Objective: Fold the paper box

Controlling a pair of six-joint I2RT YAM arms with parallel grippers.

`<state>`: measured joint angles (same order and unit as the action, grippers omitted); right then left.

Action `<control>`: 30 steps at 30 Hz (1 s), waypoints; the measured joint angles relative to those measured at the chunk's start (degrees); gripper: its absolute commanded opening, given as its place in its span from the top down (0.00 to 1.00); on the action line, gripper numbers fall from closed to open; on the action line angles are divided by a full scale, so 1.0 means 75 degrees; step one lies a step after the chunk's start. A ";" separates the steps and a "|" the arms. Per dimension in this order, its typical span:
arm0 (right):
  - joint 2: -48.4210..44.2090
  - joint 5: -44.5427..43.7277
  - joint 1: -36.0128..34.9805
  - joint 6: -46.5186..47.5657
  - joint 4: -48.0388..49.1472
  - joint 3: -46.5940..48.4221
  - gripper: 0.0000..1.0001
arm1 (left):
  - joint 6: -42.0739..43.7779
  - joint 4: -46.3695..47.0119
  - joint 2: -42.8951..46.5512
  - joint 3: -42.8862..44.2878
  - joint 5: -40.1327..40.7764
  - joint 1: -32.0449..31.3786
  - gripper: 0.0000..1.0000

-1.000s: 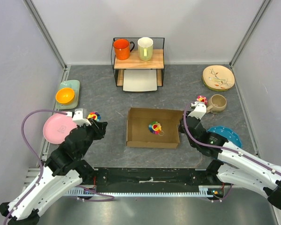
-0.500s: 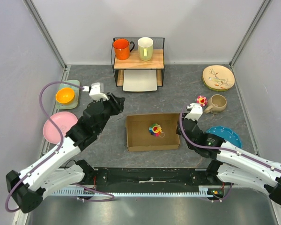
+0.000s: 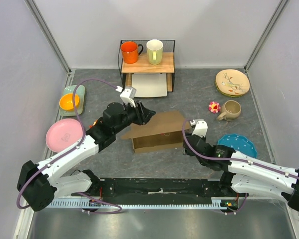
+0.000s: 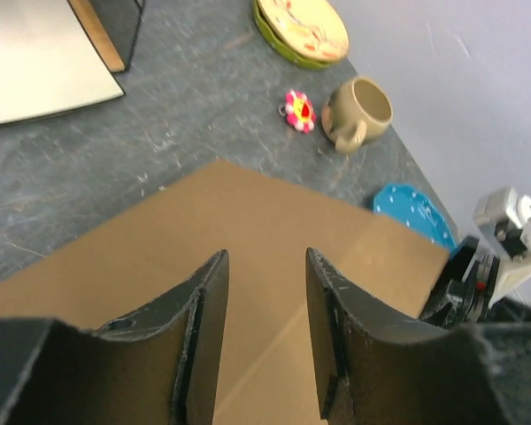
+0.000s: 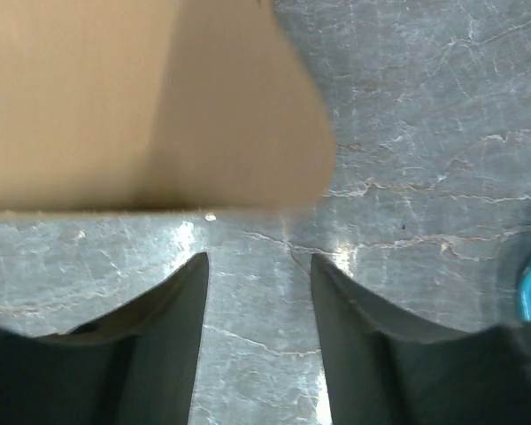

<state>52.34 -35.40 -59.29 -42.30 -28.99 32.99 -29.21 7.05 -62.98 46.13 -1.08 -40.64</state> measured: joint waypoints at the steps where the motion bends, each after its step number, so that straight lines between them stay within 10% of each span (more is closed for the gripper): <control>1: -0.0038 0.0009 -0.0026 -0.0052 -0.0102 0.0000 0.35 | 0.0029 0.0020 -0.0032 -0.0064 -0.0175 0.0000 0.53; 18: -0.1754 -0.0309 -0.0082 0.0134 -0.1670 0.2830 0.15 | 0.0393 0.0067 -0.0233 -0.0953 -0.0909 -0.0160 0.57; 30: 0.0667 -0.0259 0.0041 0.0653 -0.0134 0.2786 0.53 | -0.0085 0.0350 -0.0230 -0.2081 -0.0233 -0.0764 0.61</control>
<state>57.34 -37.34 -58.98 -37.41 -30.00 53.89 -29.85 9.67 -64.71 30.52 -2.83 -46.37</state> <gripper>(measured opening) 0.574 0.397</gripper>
